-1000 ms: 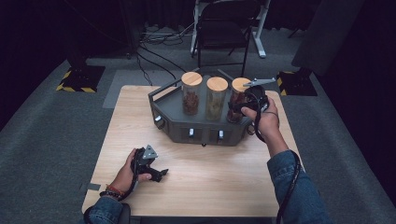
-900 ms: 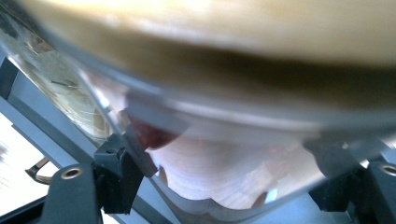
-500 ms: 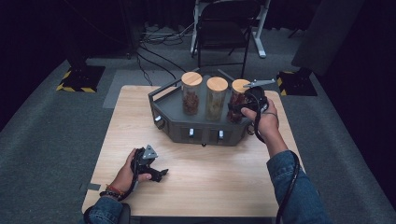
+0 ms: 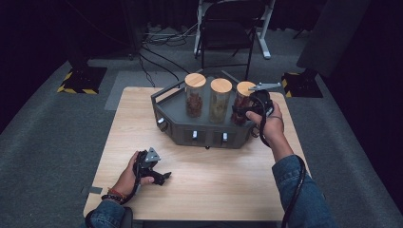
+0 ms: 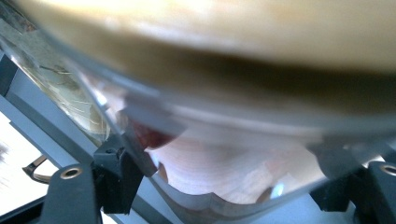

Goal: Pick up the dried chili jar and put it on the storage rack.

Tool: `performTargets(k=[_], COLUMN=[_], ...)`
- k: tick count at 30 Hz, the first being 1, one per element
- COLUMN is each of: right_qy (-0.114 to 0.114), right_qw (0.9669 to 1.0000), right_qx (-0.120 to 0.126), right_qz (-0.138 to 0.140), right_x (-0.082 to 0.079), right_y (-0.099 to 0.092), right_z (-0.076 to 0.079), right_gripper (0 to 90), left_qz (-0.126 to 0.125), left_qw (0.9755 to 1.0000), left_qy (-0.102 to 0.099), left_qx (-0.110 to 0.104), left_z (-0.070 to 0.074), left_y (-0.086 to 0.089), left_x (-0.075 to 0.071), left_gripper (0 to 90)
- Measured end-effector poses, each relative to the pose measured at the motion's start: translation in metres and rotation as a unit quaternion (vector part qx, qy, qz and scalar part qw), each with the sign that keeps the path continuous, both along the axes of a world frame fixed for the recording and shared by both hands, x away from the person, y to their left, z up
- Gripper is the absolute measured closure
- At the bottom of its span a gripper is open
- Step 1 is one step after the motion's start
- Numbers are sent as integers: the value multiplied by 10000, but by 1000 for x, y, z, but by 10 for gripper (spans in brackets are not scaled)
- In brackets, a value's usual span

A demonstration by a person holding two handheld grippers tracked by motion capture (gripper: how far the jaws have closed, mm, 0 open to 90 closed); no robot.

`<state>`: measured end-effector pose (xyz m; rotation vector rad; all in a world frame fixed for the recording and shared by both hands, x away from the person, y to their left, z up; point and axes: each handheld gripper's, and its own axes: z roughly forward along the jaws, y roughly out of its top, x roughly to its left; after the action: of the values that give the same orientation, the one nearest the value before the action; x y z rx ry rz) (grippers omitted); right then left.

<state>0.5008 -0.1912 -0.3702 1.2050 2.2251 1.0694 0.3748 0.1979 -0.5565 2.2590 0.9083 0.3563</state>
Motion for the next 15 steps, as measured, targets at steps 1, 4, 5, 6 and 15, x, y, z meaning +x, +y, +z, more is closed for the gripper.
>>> performTargets(k=[1, 4, 5, 6, 15], right_qy=[2, -7, -10, -10, -81], right_qw=[10000, 10000, 10000, 10000, 10000], right_qx=[4, 0, 3, 10, -52], right_qz=[0, -9, -11, -16, -20], right_x=[0, 0, 0, 0, -2], right_y=[0, 0, 0, 0, -1], right_z=[0, 0, 0, 0, 1], right_gripper=[256, 256, 256, 255, 142], left_qz=[1, 0, 0, 0, 0], left_qw=[10000, 10000, 10000, 10000, 10000], left_qy=[1, 1, 0, 0, 0], left_qx=[-2, -1, 0, -1, -1], left_z=[0, 0, 0, 0, 0], left_y=[0, 0, 0, 0, 0], left_x=[0, 0, 0, 0, 0], left_gripper=[3, 3, 3, 3, 2])
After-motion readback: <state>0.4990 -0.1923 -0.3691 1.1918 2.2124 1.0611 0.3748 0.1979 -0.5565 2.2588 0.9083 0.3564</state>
